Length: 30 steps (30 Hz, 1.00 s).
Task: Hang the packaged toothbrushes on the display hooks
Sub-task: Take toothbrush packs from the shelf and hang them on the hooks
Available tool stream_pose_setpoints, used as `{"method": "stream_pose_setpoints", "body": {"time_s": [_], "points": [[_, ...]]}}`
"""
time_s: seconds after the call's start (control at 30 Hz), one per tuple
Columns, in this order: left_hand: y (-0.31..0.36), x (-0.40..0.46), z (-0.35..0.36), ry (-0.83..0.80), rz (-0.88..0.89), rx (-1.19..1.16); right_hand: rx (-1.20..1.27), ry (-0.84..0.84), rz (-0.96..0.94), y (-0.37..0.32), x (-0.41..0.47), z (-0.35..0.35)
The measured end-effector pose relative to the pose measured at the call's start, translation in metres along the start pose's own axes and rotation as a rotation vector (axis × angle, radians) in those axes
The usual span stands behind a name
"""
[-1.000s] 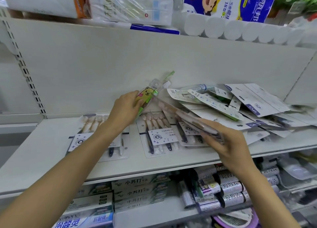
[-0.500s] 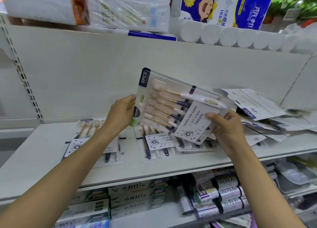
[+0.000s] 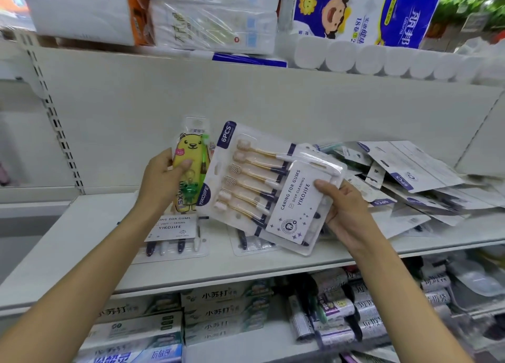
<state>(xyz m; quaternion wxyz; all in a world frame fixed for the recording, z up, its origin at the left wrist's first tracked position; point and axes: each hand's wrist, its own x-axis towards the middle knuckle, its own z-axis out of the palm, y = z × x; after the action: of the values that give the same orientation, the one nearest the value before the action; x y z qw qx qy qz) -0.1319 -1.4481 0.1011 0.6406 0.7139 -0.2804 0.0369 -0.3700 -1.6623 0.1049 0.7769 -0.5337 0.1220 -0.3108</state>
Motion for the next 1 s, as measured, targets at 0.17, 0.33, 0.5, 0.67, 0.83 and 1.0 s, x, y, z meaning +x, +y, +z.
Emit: {"method": "stream_pose_setpoints", "body": {"time_s": [0.17, 0.33, 0.5, 0.67, 0.83, 1.0], "points": [[-0.002, -0.009, -0.011, -0.006, -0.108, -0.103, 0.082, 0.007, 0.091, -0.003, -0.003, 0.001], [-0.006, -0.019, -0.027, 0.012, -0.106, -0.096, 0.117, 0.016, 0.072, 0.001, -0.012, 0.006], [-0.002, -0.034, -0.049, 0.04, -0.091, -0.096, 0.042, 0.04, -0.019, 0.002, -0.028, 0.03], [0.003, -0.055, -0.071, 0.079, -0.175, -0.157, 0.154, 0.045, -0.015, 0.014, -0.032, 0.06], [-0.002, -0.081, -0.086, 0.068, -0.34, -0.286, 0.329, -0.029, 0.039, 0.046, -0.025, 0.095], [-0.009, -0.105, -0.118, 0.206, -0.398, -0.31, 0.181, -0.077, 0.133, 0.082, -0.018, 0.121]]}}
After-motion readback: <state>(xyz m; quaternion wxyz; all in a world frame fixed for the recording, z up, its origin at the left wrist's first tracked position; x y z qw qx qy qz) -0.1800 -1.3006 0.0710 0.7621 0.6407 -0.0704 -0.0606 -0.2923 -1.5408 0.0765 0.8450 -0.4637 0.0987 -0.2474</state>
